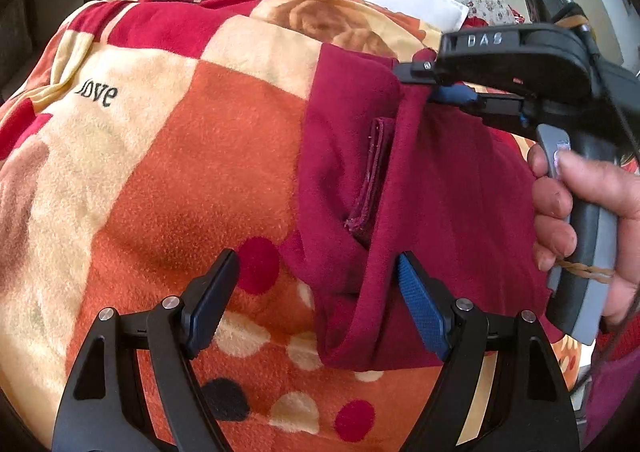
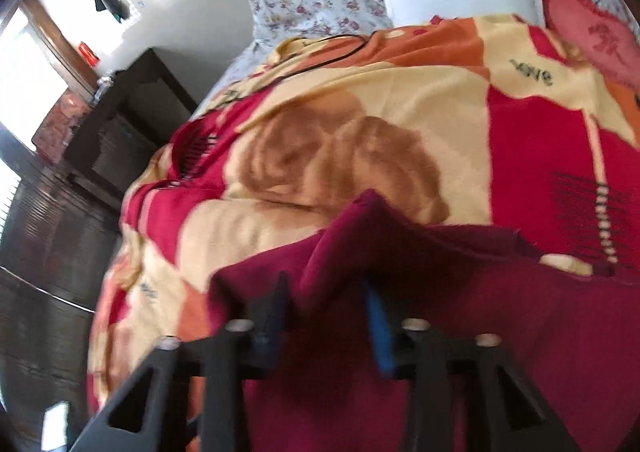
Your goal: Fold small clothes
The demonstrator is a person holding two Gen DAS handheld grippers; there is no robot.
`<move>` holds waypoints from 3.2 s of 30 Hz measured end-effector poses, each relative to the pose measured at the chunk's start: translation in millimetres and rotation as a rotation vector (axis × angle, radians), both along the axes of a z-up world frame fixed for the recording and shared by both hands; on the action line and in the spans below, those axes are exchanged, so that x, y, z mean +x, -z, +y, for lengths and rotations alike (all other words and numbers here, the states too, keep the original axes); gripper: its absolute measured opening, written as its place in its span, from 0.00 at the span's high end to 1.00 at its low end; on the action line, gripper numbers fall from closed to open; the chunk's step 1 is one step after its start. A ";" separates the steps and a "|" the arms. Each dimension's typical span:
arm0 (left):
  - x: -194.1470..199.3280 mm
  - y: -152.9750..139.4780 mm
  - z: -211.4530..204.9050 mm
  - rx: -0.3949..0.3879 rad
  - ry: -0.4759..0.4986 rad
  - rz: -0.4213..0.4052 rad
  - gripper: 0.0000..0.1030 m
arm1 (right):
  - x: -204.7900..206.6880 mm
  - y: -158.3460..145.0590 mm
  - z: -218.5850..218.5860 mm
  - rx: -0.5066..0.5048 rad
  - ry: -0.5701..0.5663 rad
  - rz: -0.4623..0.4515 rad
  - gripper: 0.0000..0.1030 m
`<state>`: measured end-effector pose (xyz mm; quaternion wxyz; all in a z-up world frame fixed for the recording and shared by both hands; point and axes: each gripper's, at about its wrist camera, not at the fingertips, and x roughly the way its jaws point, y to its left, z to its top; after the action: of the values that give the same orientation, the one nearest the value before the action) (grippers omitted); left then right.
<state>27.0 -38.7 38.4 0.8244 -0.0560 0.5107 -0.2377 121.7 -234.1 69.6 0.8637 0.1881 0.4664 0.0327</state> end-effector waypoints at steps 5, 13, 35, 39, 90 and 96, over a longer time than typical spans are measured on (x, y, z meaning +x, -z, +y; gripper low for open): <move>3.2 -3.5 2.4 -0.012 0.005 -0.001 0.22 | -3.3 -19.0 2.4 0.021 -0.032 -0.062 0.93; 8.0 -5.5 8.8 -0.021 -0.023 0.014 0.22 | 18.1 -13.3 13.7 0.039 -0.061 -0.061 0.93; -5.1 7.2 25.1 -0.132 0.000 0.075 0.22 | 16.7 -4.5 71.0 -0.241 -0.219 0.039 0.33; 0.3 10.5 21.0 -0.137 -0.007 0.067 0.22 | 27.1 9.1 87.2 -0.376 -0.216 0.084 0.21; -80.5 -109.3 -118.3 -0.168 0.356 -0.211 0.79 | -128.9 -91.9 -117.2 0.093 -0.017 -0.268 0.86; -112.5 -104.7 -187.7 -0.143 0.472 -0.209 0.79 | -172.4 -87.0 -176.7 0.095 0.066 -0.277 0.86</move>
<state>-85.5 -226.4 143.0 0.7884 0.0314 0.4036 -0.4632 -50.7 -410.8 156.6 0.9106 0.2377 0.3341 0.0521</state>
